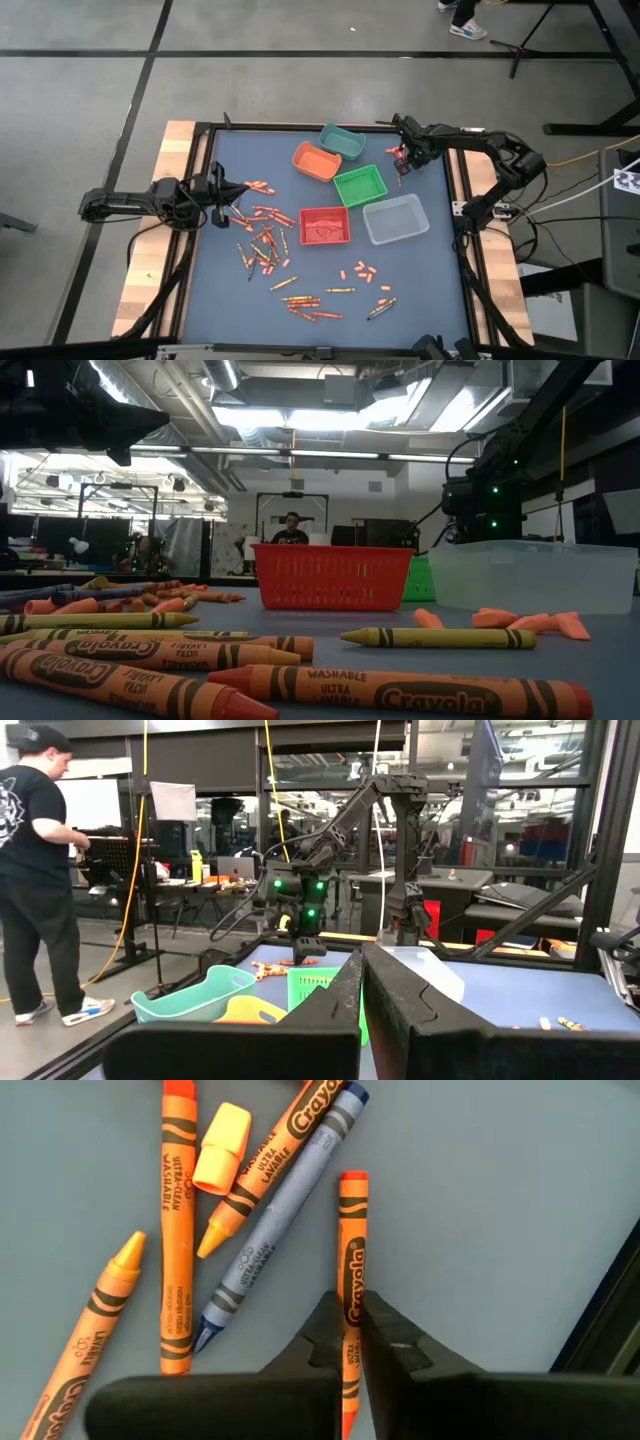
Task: Sort crayons
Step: Put the red orange crayon into the blue bin
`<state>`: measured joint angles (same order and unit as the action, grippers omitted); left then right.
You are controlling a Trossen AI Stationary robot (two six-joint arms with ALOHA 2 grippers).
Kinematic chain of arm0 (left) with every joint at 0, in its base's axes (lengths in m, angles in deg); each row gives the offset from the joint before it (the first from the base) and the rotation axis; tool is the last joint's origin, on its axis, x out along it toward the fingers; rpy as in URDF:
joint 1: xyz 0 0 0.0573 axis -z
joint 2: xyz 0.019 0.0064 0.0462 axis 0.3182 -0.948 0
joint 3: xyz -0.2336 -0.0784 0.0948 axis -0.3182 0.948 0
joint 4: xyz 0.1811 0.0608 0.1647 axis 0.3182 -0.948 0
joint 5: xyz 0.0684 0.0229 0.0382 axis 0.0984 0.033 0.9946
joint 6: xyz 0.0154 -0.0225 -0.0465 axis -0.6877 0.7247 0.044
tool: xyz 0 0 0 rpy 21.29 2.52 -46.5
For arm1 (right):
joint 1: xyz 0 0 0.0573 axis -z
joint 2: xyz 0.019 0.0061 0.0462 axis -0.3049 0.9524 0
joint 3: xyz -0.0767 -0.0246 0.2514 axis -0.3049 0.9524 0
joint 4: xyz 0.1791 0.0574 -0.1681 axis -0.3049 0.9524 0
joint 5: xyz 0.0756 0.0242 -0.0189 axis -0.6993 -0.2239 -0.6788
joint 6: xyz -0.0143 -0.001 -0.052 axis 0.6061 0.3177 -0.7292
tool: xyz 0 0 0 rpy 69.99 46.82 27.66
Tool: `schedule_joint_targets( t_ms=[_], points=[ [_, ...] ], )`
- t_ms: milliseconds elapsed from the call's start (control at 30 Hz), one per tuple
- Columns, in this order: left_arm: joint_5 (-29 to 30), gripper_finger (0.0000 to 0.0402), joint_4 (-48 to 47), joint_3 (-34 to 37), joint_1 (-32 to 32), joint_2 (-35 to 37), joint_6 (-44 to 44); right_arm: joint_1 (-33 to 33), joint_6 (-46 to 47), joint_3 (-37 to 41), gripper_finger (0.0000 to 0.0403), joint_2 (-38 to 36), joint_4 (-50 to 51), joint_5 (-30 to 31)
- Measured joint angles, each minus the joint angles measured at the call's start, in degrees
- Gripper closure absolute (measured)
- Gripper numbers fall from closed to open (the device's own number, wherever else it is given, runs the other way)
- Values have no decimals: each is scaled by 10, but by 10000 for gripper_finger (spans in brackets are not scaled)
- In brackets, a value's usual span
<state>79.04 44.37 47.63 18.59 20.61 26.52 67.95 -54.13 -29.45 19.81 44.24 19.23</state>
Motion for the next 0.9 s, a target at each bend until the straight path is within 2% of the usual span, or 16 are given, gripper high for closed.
schedule_joint_targets(
  t_ms=[133,267,767,900],
  points=[
    [0,401,0,0,0,0,0,0,0,-3,383,0,3,-2],
    [0,401,0,0,0,0,0,1,0,-15,387,1,16,-30],
    [0,401,0,0,0,0,0,1,-8,-129,385,1,135,-48],
    [0,401,0,0,0,0,0,1,-18,-152,384,1,137,-102]
  ],
)
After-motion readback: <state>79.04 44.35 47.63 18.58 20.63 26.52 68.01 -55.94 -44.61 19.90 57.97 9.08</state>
